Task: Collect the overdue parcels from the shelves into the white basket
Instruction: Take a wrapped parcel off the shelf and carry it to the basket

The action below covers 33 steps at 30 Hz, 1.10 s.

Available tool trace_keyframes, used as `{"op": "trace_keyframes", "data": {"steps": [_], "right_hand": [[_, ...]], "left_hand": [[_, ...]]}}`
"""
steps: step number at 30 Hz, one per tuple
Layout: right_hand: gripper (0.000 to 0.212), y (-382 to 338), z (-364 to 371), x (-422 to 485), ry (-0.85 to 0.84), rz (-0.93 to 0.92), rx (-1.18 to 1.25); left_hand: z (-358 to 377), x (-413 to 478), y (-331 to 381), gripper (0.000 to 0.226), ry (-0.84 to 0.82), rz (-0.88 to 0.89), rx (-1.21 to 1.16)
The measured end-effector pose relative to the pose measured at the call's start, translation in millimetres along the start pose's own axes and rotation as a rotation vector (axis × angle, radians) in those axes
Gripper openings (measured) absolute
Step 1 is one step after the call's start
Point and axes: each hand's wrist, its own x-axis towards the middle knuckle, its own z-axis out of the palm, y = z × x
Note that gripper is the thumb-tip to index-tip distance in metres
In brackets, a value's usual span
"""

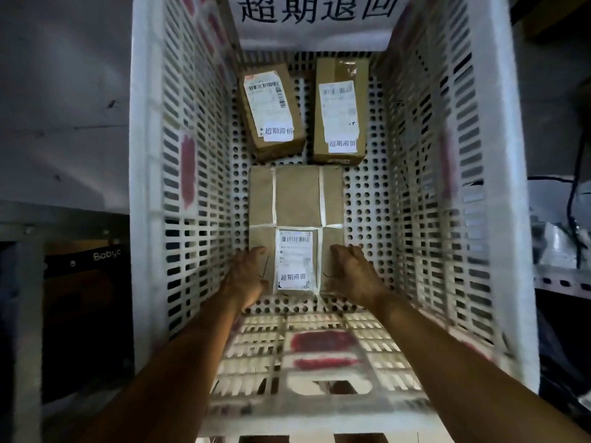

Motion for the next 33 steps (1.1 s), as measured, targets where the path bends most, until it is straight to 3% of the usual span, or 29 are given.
{"op": "trace_keyframes", "data": {"steps": [6, 12, 21, 26, 33], "right_hand": [[0.042, -13.6, -19.4, 18.3, -0.018, 0.046, -0.117], [0.038, -48.5, -71.2, -3.2, 0.066, 0.045, -0.184], [0.047, -141.5, -201.0, -148.1, 0.195, -0.03, -0.192], [0.054, -198.7, -260.3, -235.1, 0.295, -0.089, -0.266], [0.043, -253.0, -291.8, -330.5, 0.335, -0.2, -0.393]], "left_hand": [[-23.9, 2.5, 25.0, 0.045, 0.018, 0.013, 0.097], [-67.6, -22.0, 71.9, 0.048, 0.033, 0.04, 0.153], [-204.5, -156.2, 150.0, 0.042, 0.136, 0.142, 0.231], [-286.6, -240.8, 185.6, 0.049, 0.231, 0.195, 0.209], [-336.0, -357.1, 193.3, 0.043, 0.359, 0.165, 0.239]]}}
